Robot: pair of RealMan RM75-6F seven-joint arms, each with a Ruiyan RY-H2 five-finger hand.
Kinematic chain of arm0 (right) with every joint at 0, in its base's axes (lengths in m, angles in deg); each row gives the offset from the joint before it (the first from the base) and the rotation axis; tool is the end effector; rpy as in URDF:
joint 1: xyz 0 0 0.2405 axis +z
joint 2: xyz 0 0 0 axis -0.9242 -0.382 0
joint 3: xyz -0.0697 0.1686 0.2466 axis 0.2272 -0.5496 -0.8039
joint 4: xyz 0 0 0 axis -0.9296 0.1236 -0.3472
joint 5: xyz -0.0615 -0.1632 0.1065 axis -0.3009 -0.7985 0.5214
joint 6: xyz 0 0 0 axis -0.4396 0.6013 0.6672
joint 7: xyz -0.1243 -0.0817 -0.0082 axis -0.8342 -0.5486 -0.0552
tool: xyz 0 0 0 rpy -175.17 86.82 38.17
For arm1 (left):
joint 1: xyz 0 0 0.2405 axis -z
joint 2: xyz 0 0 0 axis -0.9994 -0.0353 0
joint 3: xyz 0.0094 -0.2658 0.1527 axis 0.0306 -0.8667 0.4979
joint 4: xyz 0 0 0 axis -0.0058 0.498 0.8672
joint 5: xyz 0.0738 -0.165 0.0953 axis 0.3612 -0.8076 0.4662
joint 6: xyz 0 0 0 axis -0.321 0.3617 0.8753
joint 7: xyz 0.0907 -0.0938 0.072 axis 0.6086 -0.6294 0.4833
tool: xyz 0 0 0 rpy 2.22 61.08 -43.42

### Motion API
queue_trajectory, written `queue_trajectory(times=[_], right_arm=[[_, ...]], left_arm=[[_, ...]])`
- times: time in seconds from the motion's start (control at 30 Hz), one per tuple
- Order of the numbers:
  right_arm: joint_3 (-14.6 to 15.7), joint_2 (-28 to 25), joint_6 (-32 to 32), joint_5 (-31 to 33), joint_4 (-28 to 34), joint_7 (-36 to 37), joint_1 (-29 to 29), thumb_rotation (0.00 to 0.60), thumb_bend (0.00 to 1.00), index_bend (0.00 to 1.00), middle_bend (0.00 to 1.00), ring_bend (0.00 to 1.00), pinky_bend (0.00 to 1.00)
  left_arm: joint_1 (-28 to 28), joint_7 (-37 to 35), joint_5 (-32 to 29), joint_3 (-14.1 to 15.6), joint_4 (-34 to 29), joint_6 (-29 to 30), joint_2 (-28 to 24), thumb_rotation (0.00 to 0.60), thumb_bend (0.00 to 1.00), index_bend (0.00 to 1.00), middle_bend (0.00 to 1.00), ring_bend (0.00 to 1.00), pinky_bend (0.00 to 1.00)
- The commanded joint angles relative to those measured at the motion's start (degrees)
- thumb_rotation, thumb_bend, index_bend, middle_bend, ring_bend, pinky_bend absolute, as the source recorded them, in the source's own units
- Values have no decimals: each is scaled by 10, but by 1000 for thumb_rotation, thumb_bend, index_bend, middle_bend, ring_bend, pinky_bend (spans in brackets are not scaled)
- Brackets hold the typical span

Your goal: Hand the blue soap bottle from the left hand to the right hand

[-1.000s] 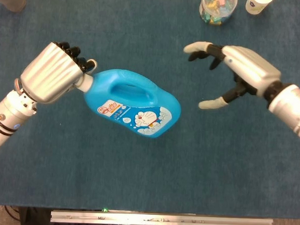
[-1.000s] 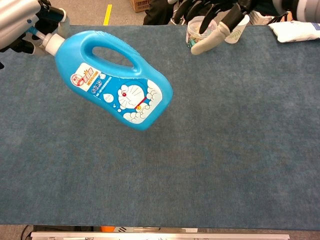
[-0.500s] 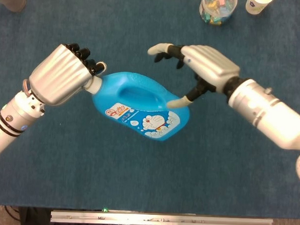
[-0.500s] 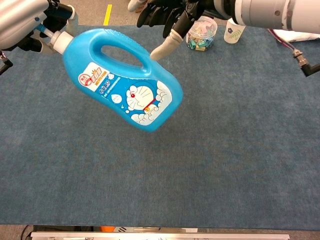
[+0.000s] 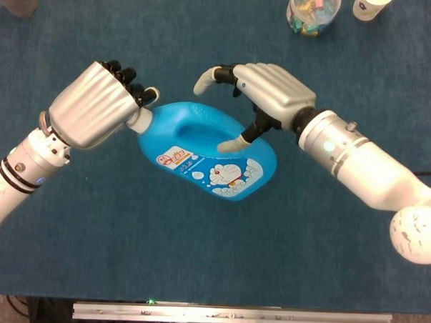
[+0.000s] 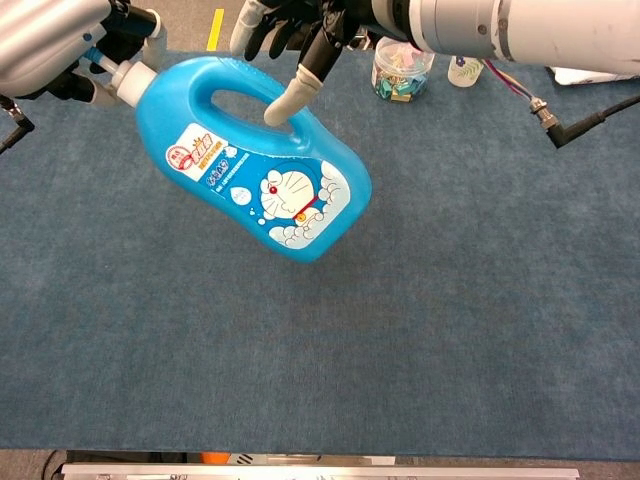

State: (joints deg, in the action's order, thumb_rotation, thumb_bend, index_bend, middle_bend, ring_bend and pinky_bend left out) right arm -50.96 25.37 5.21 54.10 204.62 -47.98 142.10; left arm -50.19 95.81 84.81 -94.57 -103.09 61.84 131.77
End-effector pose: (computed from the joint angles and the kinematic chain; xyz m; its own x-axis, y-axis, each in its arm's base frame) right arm 0.0203 -0.3791 0.0925 0.1041 -0.6337 0.7666 -0.9450 -0.3034 -0.1225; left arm -0.1769 0.3430 0.1244 0.4882 -0.3116 0.8152 0.4765 -0.6875 -0.5480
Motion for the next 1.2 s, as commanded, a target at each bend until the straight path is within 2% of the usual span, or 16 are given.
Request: queue_trajectory(times=[0.03,0.37,0.6,0.73,0.87,0.97,1.2], right_arm=[[5,0,-2,13,-2,-7,8,600,10,313,277,211,330],[21,30,-8,33,-22,-28,27,600,10,313,277,211,333],[17,49,-21,51,-26,-37,41,600,10,315,279,210,333],[15,57,-24,60,-28,-39,45,600,67,325,285,210,333],[13,62,-33,64,-28,-40,46,600,196,355,297,210,333],[9,64,-40,64,-28,-40,45,600,257,360,301,210,333],[4,68,-45,65,-26,-42,43,600,269,367,308,212,333]], left_arm=[[0,-1,-2,0,3,-1,0,600,452,670,878,715,832],[0,4,-5,-3,3,2,2,600,451,670,878,715,832],[2,11,-4,-4,3,3,5,600,452,670,878,715,832],[2,15,-4,-5,5,4,7,600,452,671,878,715,832],[2,17,-5,-5,7,4,9,600,451,671,878,715,832],[3,17,-5,-5,8,3,11,600,452,672,878,715,832],[5,17,-8,-5,11,-2,16,600,451,671,878,715,832]])
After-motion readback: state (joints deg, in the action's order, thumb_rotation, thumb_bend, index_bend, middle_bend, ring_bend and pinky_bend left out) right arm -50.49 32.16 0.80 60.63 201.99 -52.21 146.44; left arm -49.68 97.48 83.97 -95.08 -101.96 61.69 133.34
